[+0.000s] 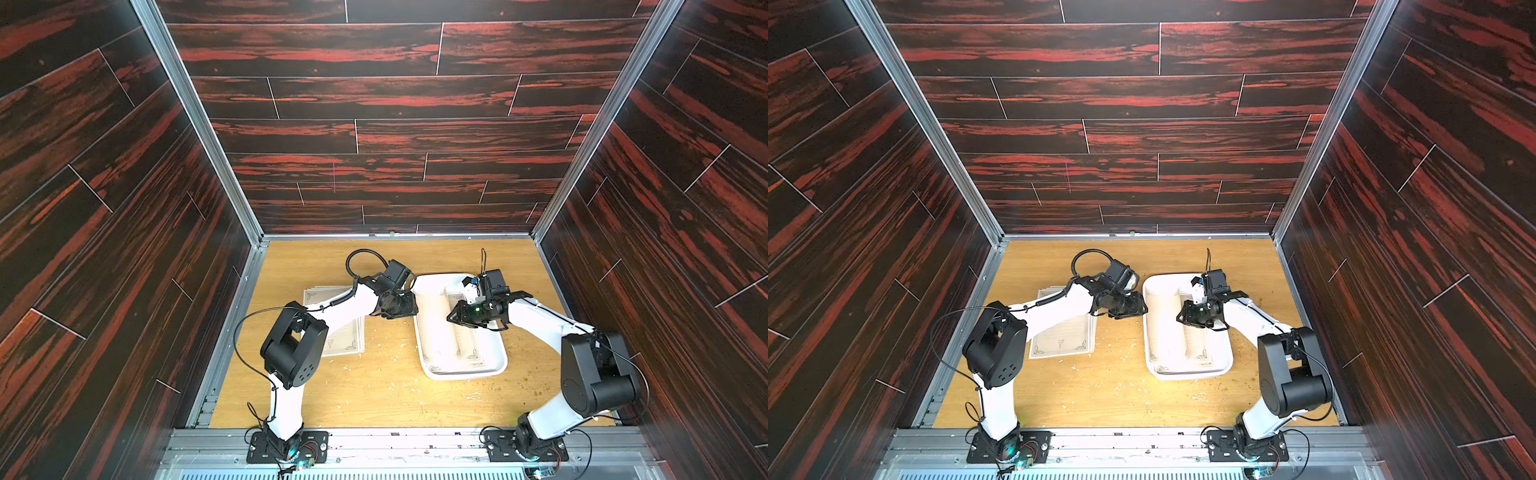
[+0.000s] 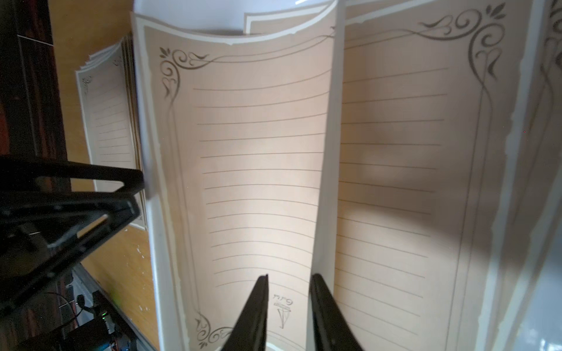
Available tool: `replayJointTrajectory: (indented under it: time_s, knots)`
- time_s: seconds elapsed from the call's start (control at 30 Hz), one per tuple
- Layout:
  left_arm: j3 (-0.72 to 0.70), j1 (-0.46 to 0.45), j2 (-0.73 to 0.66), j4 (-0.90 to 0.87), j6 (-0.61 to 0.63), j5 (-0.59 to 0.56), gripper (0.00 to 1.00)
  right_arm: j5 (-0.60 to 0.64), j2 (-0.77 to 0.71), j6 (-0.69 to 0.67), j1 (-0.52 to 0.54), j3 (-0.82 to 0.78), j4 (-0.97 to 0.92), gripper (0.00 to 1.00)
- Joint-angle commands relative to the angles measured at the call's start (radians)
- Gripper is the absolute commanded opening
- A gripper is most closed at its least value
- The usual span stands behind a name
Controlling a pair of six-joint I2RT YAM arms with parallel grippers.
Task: Take out the stationery paper from the storage box
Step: Pick up the stationery paper from the storage box.
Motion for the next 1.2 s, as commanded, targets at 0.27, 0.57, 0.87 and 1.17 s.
replayJointTrajectory:
  time_s: [0.27, 0.57, 0.87, 1.17]
  knots:
    - [0.019, -0.003, 0.011, -0.021, 0.01, 0.0, 0.56, 0.061, 0.07, 0.011, -0.003, -0.003, 0.016, 0.29]
    - [0.019, -0.003, 0.014, -0.026, 0.015, 0.0, 0.55, 0.06, 0.109, 0.036, -0.008, -0.029, 0.083, 0.28]
    - [0.031, -0.003, 0.012, -0.031, 0.022, 0.0, 0.55, 0.032, 0.082, 0.035, -0.014, -0.028, 0.08, 0.17]
    - [0.032, -0.003, -0.041, -0.033, 0.041, -0.023, 0.55, 0.1, 0.001, -0.005, -0.014, 0.012, -0.021, 0.0]
